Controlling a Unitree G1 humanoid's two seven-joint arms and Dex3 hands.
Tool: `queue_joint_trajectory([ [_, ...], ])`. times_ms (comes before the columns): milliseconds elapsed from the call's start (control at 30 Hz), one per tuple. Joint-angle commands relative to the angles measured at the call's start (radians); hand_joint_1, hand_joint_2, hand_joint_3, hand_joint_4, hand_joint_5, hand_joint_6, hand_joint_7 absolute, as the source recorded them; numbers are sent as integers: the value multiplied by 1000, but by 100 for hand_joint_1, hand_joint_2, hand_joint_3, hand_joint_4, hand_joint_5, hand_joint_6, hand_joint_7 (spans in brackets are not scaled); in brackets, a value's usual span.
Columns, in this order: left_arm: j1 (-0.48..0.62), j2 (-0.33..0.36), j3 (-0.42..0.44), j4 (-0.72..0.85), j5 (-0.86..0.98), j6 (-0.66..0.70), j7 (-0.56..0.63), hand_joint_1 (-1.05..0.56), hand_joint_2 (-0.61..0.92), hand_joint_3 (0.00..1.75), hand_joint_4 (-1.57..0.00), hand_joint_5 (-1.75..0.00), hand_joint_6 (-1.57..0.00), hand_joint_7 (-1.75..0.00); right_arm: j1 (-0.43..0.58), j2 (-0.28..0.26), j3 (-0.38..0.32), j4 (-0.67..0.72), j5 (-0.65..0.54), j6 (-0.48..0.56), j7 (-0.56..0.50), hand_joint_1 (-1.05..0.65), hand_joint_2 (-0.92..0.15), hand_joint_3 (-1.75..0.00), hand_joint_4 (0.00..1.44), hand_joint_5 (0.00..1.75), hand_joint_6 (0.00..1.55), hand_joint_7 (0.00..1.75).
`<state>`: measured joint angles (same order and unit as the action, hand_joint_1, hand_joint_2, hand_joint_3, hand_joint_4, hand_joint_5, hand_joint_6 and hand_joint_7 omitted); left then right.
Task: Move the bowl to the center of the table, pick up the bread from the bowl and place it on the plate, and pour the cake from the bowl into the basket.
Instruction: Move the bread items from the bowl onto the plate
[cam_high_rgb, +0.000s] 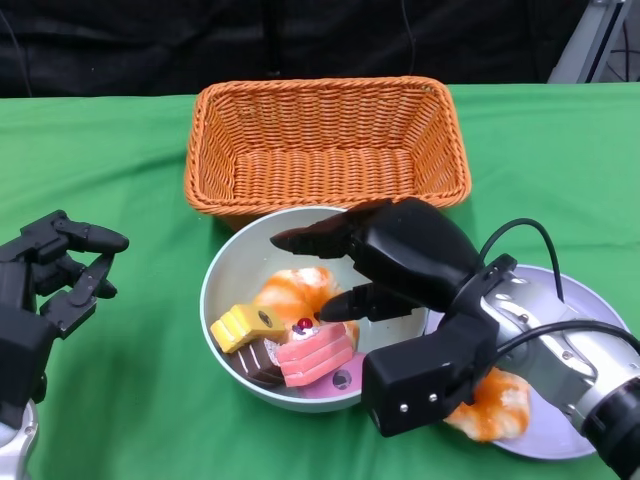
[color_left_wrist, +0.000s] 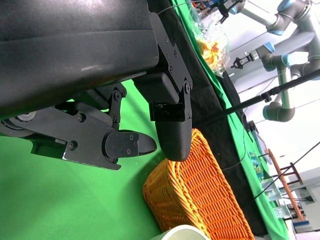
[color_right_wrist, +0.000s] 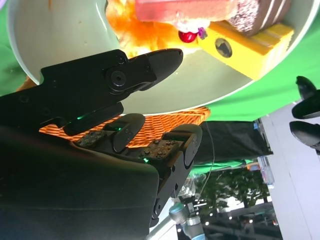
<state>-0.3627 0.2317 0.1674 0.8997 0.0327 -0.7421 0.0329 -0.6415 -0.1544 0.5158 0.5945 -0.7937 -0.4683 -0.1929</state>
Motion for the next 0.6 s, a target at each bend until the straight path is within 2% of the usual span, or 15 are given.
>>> queue_joint_trajectory([
  [33, -5, 12, 2, 6, 5, -17, 14, -12, 92, 37, -80, -137, -83, -95, -45, 8, 15, 49, -21, -12, -65, -63, -86, 0, 75, 5, 65, 2],
  [400, -5, 3, 4, 0, -7, -7, 7, -11, 92, 37, -81, -136, -84, -95, -120, 37, 91, 234, -104, -35, -281, -67, -79, 0, 84, 6, 73, 2],
  [467, -3, 2, 4, -2, -6, -8, 7, -11, 92, 37, -81, -136, -84, -95, -131, 46, 113, 260, -133, -18, -329, -75, -80, 0, 90, 9, 79, 3],
  [600, -2, 1, 4, -4, -8, -9, 6, -11, 92, 36, -81, -136, -85, -96, -145, 57, 143, 289, -164, 9, -371, -81, -79, 0, 91, 11, 82, 2],
])
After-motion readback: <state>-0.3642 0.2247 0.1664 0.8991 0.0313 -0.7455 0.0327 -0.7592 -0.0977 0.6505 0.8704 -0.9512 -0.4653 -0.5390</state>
